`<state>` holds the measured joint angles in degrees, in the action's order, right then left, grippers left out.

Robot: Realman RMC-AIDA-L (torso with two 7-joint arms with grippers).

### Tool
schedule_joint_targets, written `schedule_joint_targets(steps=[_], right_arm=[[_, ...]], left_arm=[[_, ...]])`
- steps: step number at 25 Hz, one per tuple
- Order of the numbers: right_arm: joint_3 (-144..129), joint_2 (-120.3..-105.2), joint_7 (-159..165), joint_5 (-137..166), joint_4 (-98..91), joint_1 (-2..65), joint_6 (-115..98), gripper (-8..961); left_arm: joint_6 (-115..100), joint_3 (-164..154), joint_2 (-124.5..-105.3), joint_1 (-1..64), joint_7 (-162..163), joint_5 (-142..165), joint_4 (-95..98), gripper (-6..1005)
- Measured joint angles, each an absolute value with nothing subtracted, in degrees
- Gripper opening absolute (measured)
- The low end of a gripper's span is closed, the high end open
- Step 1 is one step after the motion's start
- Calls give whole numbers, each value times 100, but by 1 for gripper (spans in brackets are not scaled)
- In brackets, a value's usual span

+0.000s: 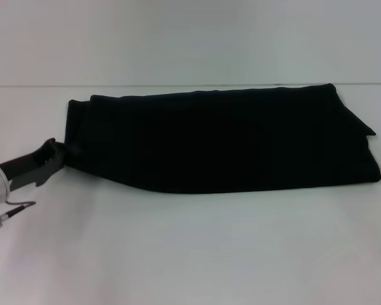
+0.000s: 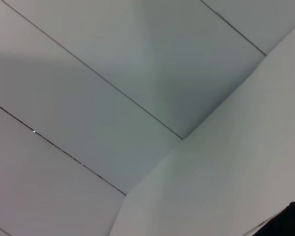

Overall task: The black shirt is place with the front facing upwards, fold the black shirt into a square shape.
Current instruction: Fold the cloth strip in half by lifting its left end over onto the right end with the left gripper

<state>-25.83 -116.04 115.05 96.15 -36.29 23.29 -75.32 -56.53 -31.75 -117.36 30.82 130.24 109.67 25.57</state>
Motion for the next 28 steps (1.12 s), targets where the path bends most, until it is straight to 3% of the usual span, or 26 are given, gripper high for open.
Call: schedule_joint_targets(steps=[4, 19, 28], right_arm=[[-2570, -11586, 11518, 9615, -3630, 2366, -7514, 878], [-2580, -11589, 11556, 9631, -3627, 2391, -7492, 875], [-2575, -11589, 11556, 9615, -3573, 2394, -7490, 873]], left_arm=[[-5569, -3178, -11715, 3124, 12904, 10972, 2642, 23], [-4727, -3094, -11614, 2753, 12980, 10940, 2847, 23], [-4648, -2651, -11691, 2391, 12974, 10927, 3056, 24]])
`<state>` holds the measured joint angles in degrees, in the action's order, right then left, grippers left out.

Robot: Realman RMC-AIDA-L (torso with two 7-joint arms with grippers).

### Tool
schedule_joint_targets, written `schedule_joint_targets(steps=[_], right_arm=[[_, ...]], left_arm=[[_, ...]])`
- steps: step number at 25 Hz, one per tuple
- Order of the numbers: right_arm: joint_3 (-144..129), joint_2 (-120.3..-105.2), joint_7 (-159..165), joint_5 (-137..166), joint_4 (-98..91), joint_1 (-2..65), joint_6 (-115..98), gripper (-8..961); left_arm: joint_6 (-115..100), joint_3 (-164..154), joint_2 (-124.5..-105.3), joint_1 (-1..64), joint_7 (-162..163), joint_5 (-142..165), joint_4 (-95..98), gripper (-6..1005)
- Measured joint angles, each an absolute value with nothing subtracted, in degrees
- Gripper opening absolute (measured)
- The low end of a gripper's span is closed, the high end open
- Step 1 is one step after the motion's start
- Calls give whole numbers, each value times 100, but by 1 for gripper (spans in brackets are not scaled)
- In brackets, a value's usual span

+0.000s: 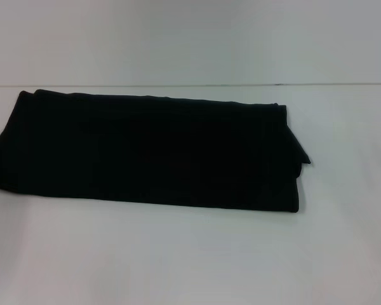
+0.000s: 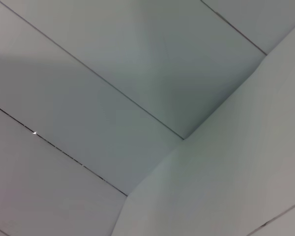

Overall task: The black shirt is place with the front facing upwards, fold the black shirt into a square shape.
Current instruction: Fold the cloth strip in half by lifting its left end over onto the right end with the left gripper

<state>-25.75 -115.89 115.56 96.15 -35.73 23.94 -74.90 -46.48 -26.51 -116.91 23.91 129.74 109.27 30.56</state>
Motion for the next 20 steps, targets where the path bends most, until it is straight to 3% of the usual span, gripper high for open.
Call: schedule_joint_targets(steps=[10, 16, 20], right_arm=[[-2582, -11584, 11526, 9624, -3550, 2407, -7482, 871], [-2627, -11585, 11499, 9640, -3492, 2417, -7481, 870], [-2635, -11601, 11477, 9646, -3491, 2418, -7499, 869]], left_arm=[[-5722, -2667, -12085, 2359, 12875, 10925, 3774, 24], [-6440, -2655, -11939, 2805, 13123, 10878, 3806, 25], [-7137, -2725, -11992, 3327, 13121, 10731, 3823, 26]])
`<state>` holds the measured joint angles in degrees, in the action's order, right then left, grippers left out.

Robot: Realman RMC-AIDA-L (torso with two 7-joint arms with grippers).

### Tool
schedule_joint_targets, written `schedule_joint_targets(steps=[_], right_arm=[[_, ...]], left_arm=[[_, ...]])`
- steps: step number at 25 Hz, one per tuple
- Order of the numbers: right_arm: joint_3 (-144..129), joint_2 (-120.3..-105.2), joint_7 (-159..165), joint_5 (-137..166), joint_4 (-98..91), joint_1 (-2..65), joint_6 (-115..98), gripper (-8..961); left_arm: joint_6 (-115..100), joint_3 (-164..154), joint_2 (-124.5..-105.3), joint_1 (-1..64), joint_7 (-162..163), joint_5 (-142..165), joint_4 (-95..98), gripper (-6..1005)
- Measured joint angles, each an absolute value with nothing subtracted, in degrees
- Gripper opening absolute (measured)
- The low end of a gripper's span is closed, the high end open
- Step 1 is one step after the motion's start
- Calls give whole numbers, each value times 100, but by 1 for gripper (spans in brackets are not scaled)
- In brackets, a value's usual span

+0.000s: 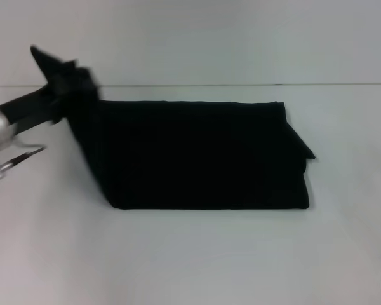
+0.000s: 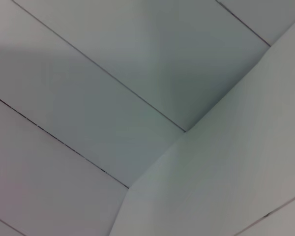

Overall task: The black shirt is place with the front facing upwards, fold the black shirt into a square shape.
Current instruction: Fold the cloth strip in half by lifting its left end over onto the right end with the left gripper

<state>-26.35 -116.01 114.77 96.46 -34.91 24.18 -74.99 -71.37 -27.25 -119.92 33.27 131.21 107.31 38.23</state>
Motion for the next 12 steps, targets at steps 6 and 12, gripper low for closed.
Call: schedule_joint_targets(steps=[6, 12], right_arm=[[-2636, -11617, 11417, 9657, -3435, 2416, -7507, 868], [-2650, -11612, 11357, 9657, -3306, 2425, -7486, 867]], left_arm=[[-7375, -3275, -12359, 4096, 12996, 10691, 3805, 27], [-6471, -4480, -12454, 5010, 12264, 10236, 2654, 33]])
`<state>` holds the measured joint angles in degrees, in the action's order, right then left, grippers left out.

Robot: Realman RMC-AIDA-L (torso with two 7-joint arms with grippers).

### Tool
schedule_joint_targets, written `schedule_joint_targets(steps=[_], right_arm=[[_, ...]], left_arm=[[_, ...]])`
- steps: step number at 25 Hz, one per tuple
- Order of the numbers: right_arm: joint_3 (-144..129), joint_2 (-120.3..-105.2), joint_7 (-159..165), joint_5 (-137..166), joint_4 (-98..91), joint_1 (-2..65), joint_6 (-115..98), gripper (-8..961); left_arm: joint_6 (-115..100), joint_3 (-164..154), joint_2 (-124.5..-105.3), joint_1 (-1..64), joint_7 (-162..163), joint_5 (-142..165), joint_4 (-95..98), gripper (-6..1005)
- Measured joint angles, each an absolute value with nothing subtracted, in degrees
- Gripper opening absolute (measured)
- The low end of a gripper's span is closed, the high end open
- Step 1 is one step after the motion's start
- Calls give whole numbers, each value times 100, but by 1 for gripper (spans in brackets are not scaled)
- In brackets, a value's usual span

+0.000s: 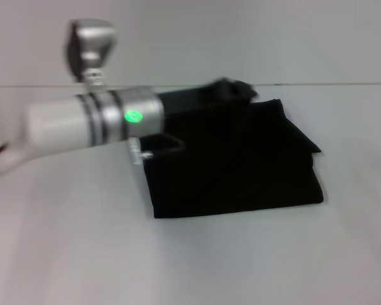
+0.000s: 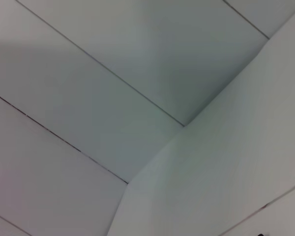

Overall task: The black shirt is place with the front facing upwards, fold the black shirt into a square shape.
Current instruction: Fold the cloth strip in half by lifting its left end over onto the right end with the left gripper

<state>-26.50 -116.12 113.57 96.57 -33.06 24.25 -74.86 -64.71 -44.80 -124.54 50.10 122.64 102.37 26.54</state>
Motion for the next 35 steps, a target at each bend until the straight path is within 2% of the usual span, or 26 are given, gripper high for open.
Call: schedule_joint_targets(steps=[5, 10, 13, 17, 20, 21, 22, 26, 28, 30, 32, 34, 35], right_arm=[[-2679, -11616, 11348, 9657, -3271, 2442, -7523, 866], [-2685, -11619, 11346, 9662, -3269, 2444, -7534, 865], [-2707, -11612, 11348, 9698, -3269, 2455, -7528, 864], [-2744, -11561, 11404, 9855, -3266, 2506, -7519, 863], [-2754, -11508, 11494, 9995, -3273, 2545, -7535, 863], [-2767, -11480, 11549, 10081, -3293, 2572, -7547, 862], [-2797, -11454, 11615, 10162, -3312, 2603, -7582, 862], [-3206, -11148, 12178, 10664, -3374, 2883, -7729, 861], [-3493, -10966, 12660, 11107, -3352, 3119, -7758, 861], [-3654, -10811, 13217, 11629, -3306, 3382, -7780, 861], [-3698, -10725, 13677, 12002, -3291, 3600, -7838, 860], [-3748, -10686, 13978, 12189, -3284, 3763, -7921, 860], [-3793, -10679, 14154, 12282, -3278, 3863, -7988, 860]], left_arm=[[-5760, -5272, -12468, 5683, 11648, 9986, 1635, 39], [-5797, -5646, -12470, 5689, 11704, 9943, 1567, 46], [-5821, -5827, -12454, 5649, 11910, 9994, 1578, 145], [-6442, -5956, -12402, 5247, 12355, 9973, 2123, 251], [-7181, -5705, -12396, 4520, 12531, 9793, 3116, 310], [-7621, -5423, -12357, 4077, 12657, 9704, 3616, 330], [-7621, -5423, -12357, 4077, 12657, 9704, 3616, 350], [-8142, -4854, -12086, 3506, 13064, 9699, 3812, 429], [-8278, -4741, -11905, 3303, 13204, 9703, 3775, 510], [-8381, -4631, -11815, 3133, 13271, 9696, 3794, 591], [-8433, -4483, -11799, 3027, 13265, 9695, 3824, 672], [-8441, -4317, -11801, 2891, 13210, 9723, 3868, 897], [-8441, -4317, -11801, 2891, 13210, 9723, 3868, 901]])
